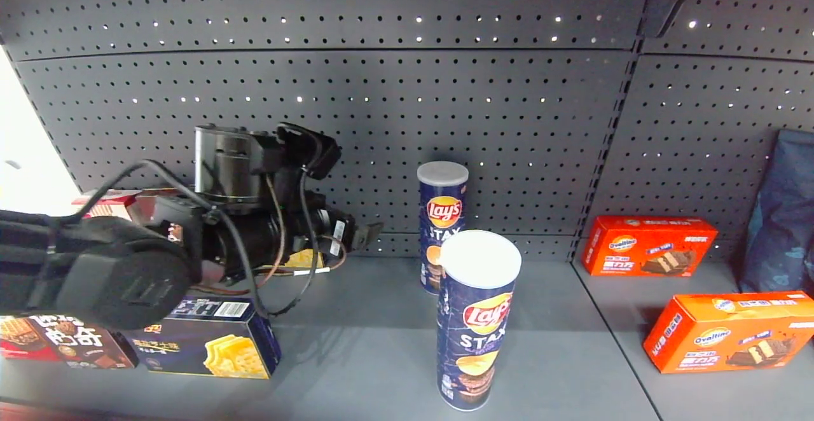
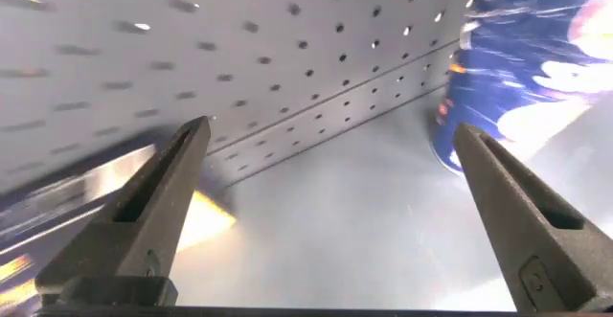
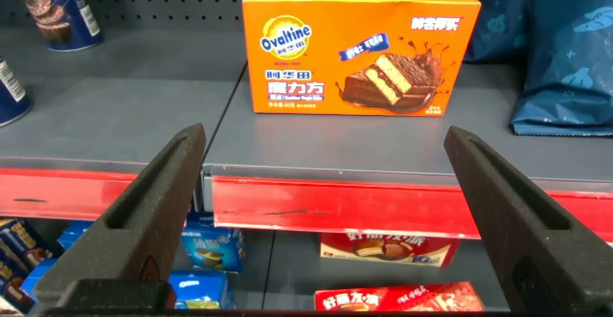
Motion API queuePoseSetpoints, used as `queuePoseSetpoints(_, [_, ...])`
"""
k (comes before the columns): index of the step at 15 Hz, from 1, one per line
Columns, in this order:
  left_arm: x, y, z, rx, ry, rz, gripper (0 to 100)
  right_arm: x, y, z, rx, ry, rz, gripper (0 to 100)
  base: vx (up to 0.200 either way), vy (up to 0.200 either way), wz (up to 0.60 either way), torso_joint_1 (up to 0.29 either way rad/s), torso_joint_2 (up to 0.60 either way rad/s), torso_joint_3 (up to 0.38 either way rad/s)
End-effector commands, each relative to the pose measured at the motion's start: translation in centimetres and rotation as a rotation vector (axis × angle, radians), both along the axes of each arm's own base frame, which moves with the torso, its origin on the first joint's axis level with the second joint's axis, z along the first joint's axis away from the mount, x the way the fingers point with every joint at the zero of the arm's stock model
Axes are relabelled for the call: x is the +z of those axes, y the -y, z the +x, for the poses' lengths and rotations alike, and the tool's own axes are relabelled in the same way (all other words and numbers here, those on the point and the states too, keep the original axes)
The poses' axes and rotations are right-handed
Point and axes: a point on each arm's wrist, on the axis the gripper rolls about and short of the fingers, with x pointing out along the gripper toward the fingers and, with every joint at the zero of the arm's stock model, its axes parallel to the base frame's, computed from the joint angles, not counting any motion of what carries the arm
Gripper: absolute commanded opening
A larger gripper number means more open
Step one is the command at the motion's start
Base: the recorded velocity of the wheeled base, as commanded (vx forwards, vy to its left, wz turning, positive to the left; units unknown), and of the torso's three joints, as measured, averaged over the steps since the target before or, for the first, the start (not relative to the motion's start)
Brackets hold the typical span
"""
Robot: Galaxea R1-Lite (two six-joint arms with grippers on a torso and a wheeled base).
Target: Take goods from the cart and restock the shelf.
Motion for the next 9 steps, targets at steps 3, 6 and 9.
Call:
queuePoseSetpoints(3, [3.7,-5.9,-10.5,0.029,0.151,-0.002,100,0.0,0.0,0.0,0.002,-0.001,0.000,100,0.000,0.000,0.00,0.000,0.00,0.000])
queuePoseSetpoints(6, [2.5,-9.1,-15.4,0.102,0.188,-0.011,100,0.0,0.0,0.0,0.002,-0.001,0.000,100,0.000,0.000,0.00,0.000,0.00,0.000])
queuePoseSetpoints(9, [0.5,-12.0,-20.7,0.222,0.263,-0.044,100,0.0,0.0,0.0,0.002,-0.001,0.000,100,0.000,0.000,0.00,0.000,0.00,0.000])
